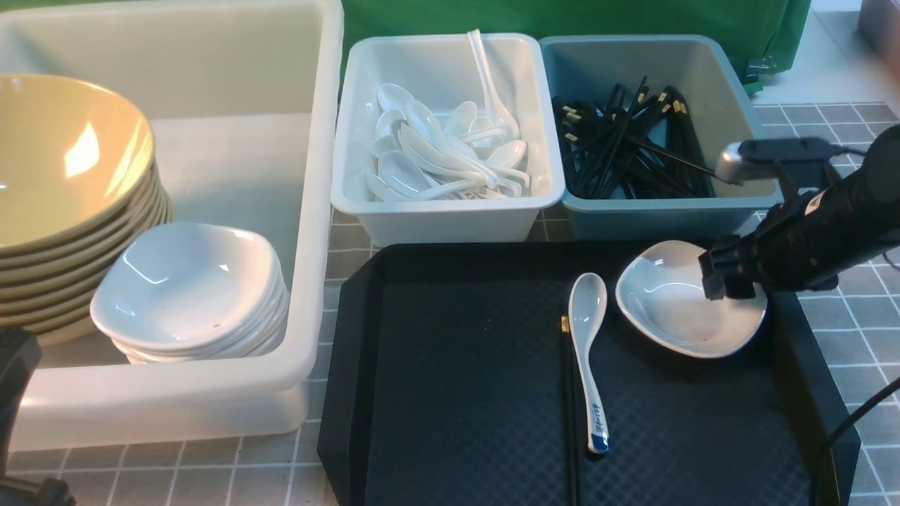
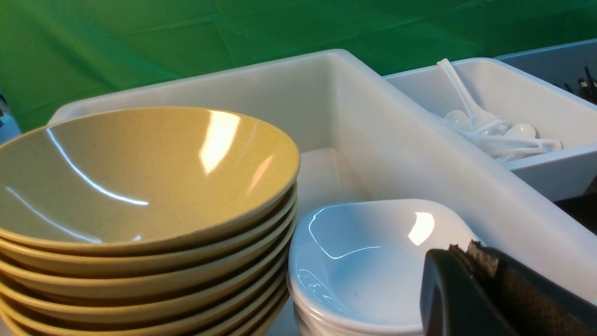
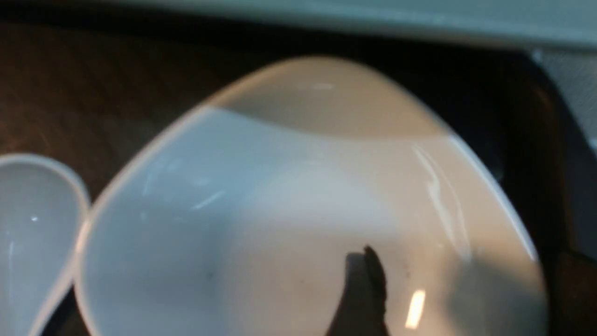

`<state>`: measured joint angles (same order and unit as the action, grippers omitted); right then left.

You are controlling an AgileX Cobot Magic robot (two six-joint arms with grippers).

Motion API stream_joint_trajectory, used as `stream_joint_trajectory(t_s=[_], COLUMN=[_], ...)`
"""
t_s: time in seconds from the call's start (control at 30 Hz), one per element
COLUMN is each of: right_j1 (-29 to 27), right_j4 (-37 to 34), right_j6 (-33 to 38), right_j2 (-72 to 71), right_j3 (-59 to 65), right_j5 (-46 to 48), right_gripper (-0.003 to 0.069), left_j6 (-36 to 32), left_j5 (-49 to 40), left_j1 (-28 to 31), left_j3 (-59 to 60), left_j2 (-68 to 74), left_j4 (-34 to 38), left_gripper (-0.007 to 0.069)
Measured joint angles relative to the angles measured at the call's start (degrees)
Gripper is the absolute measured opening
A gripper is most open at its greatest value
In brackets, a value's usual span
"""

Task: On grey table put chopsticks spoon bowls plates into blue grey white boxes.
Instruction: 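Reach for and grasp the small white dish on the black tray, then place the white bowl into the white bin on top of the stacked bowls with the right gripper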

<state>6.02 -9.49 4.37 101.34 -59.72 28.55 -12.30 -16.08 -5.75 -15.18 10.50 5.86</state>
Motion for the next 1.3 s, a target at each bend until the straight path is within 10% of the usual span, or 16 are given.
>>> stream_joint_trajectory(t_s=[0.2, 0.47, 0.73, 1.3], right_j1=[0.0, -0.07, 1.82, 36.98], right_j4=[-0.82, -1.58, -0.26, -12.69], right_j6=[1.21, 4.32, 7.72, 12.94], right_j2=[1.04, -0.44, -11.21, -3.24], right_j3=[0.0, -0.3, -0.29, -28.74], right_j5=[1.71, 3.63, 7.96, -5.94], right_gripper=[0.0496, 0.0193, 0.0075, 0.0074], left_j6=[0.16, 0.16, 0.16, 0.23], left_j5=[0.0, 0.0, 0.07, 0.68], left_j1=[0.0, 0.0, 0.0, 0.0], left_j3=[0.02, 0.02, 0.02, 0.02], left_j2=[0.0, 0.0, 0.0, 0.0], left_j4=[0.0, 0.0, 0.0, 0.0], left_gripper=[-0.0011, -0.0011, -0.0011, -0.0011])
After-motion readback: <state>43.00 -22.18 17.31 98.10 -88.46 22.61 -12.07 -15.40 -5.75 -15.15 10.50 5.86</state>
